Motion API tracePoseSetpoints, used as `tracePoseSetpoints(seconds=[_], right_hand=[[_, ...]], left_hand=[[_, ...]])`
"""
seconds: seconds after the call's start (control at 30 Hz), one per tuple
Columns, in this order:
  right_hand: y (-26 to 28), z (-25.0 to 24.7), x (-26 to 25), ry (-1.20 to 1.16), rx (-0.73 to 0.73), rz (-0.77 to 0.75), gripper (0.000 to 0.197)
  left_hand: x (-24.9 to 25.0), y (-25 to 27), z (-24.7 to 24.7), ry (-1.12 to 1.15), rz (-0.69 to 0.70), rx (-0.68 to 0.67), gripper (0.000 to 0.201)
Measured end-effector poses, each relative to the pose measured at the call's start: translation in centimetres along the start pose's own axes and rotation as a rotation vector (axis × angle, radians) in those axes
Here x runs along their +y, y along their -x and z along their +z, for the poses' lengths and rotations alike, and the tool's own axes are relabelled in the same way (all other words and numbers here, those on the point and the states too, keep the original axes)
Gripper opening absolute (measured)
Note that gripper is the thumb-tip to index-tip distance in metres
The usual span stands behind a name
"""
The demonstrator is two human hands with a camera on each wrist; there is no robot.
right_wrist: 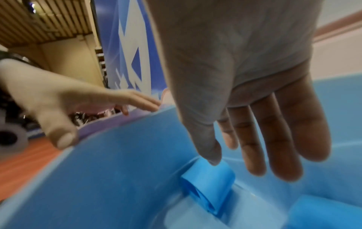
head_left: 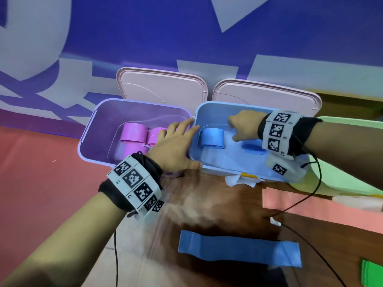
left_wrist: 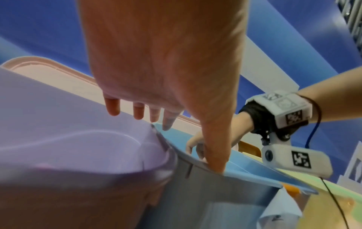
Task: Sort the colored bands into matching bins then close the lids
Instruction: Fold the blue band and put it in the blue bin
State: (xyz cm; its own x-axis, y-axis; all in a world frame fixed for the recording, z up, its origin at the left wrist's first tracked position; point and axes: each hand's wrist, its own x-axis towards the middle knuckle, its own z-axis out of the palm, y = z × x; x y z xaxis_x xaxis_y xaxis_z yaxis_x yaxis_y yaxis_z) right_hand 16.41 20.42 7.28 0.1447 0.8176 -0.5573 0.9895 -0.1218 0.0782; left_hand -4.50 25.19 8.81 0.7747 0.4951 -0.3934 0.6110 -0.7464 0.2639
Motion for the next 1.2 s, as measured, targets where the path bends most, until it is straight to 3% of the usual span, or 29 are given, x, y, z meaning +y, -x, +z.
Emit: tracePoseSetpoints(seconds=[0.3,0.4,0.5,0.6,0.7,0.8,0.93,1.13,1.2], right_hand=[[8.9,1.5,-0.9,-0.275,0.236,0.059,0.023],[12.1,3.5,-2.9,-0.318,0.374,0.034,0.024],[14.3,6.1,-5.0,-0.249,0.416,-0.08,0.024],[14.5,9.4,-6.5,-0.147,0.324,-0.224,0.023],[13.8,12.7,-7.8,-0.107,0.095,-0.339,0.027],[13.2,15.5,-9.0,-0.143,-0.103,-0.366,0.042],[12.9,17.6,-10.2,-0.248,-0.195,-0.363,0.048],[13.1,18.8,-10.1,-0.554,-0.122,-0.3,0.004],[13.3,19.1,-10.0,-0.6,-0.131,-0.271,0.009]], left_hand=[[2.6,3.2,1.0,0.077,0.208,0.15,0.051],[3.1,4.6,3.0,0.126,0.252,0.104,0.045],[2.6,5.8,5.7,0.088,0.194,-0.036,0.028],[1.2,6.9,9.0,0.02,0.1,-0.193,0.03],[0.1,8.2,12.6,0.07,-0.019,-0.302,0.052],[-0.4,9.2,15.4,0.174,-0.061,-0.28,0.066],[-0.3,9.8,17.1,0.23,-0.062,-0.268,0.049],[0.3,10.6,17.7,0.206,-0.119,-0.204,0.014],[0.5,11.0,18.0,0.241,-0.141,-0.17,0.018]])
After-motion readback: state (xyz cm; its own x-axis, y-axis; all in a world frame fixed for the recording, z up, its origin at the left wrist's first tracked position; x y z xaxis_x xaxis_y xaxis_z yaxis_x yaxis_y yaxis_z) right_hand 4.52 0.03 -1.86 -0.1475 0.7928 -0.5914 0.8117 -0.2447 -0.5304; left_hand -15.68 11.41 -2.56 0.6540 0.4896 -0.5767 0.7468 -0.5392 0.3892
